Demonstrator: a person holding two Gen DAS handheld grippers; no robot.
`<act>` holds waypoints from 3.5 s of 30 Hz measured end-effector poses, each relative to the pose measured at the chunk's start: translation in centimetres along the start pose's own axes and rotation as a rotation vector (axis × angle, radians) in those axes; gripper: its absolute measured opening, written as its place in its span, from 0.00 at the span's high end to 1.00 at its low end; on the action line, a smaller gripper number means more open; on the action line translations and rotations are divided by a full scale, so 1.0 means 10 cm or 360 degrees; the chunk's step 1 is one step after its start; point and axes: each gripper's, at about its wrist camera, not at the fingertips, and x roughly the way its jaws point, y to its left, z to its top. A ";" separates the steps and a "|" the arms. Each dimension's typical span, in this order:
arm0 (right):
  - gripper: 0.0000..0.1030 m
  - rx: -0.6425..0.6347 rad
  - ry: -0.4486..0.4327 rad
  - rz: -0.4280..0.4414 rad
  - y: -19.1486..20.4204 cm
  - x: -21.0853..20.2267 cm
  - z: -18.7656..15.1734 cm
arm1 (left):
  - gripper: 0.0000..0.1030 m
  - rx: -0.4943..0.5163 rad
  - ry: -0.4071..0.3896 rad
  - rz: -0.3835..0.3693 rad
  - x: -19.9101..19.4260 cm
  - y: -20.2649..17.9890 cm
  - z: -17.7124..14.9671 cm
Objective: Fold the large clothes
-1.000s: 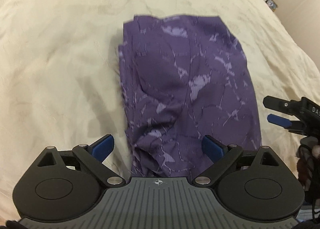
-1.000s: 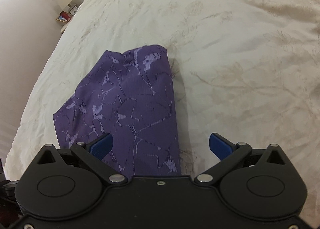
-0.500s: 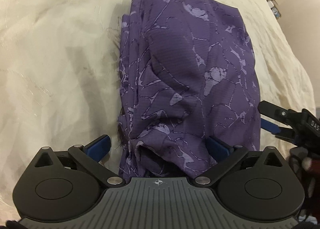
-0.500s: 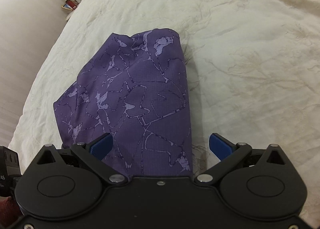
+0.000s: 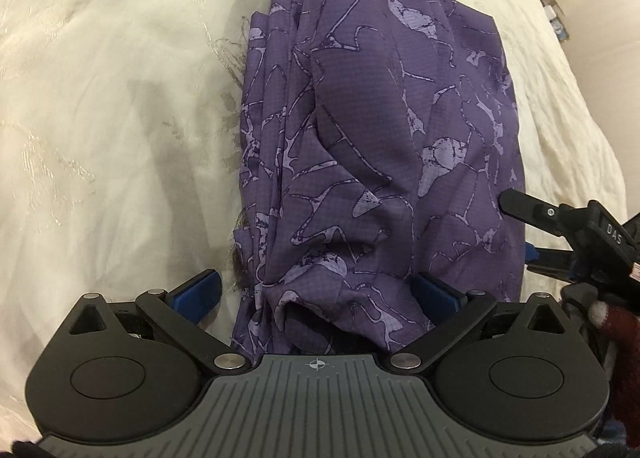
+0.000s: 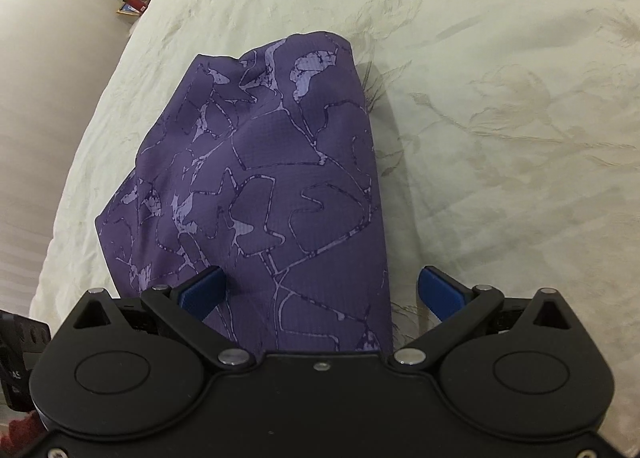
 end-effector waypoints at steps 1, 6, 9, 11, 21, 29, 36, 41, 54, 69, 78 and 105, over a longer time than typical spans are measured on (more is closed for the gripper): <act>0.01 0.0003 0.0009 0.0011 -0.01 0.01 0.01 | 0.00 -0.0007 0.0005 -0.0007 0.01 0.01 0.01; 0.00 0.0033 0.0061 0.0090 -0.07 0.09 0.08 | 0.00 -0.0059 0.0034 -0.0129 0.06 0.15 0.03; 0.00 0.0051 0.0091 0.0165 -0.11 0.15 0.12 | 0.00 -0.0072 0.0045 -0.0224 0.09 0.25 0.04; 0.00 0.0052 0.0105 0.0217 -0.13 0.19 0.14 | 0.00 -0.0083 0.0051 -0.0260 0.10 0.29 0.05; 0.10 0.0066 0.0168 0.0543 -0.33 0.27 0.27 | 0.02 -0.0141 0.0032 -0.0442 0.16 0.30 -0.02; 0.44 -0.0182 0.0138 0.0556 -0.37 -0.19 0.54 | 0.07 -0.0125 -0.0018 -0.0517 0.33 -0.34 -0.09; 0.44 -0.0266 0.0021 0.0400 -0.94 -0.83 1.33 | 0.08 0.0012 -0.0082 -0.0607 0.90 -1.51 0.38; 0.41 -0.0241 -0.0119 0.0190 -1.47 -1.29 1.92 | 0.13 0.0156 -0.0123 -0.0528 1.33 -2.31 0.87; 0.13 -0.0335 -0.0272 -0.0237 -1.90 -1.61 1.93 | 0.13 0.0395 -0.0422 0.0200 1.16 -2.92 0.73; 0.11 -0.0309 -0.0400 -0.0201 -1.82 -1.80 1.55 | 0.14 0.0847 -0.0591 0.0197 1.29 -3.60 1.20; 0.01 -0.0379 -0.0427 -0.0253 -1.78 -1.92 1.47 | 0.13 0.0478 -0.0533 0.0447 1.37 -3.12 1.52; 0.01 -0.0521 -0.0718 -0.0528 -0.75 -2.66 0.84 | 0.13 0.0728 -0.0773 0.0746 0.00 -3.93 0.31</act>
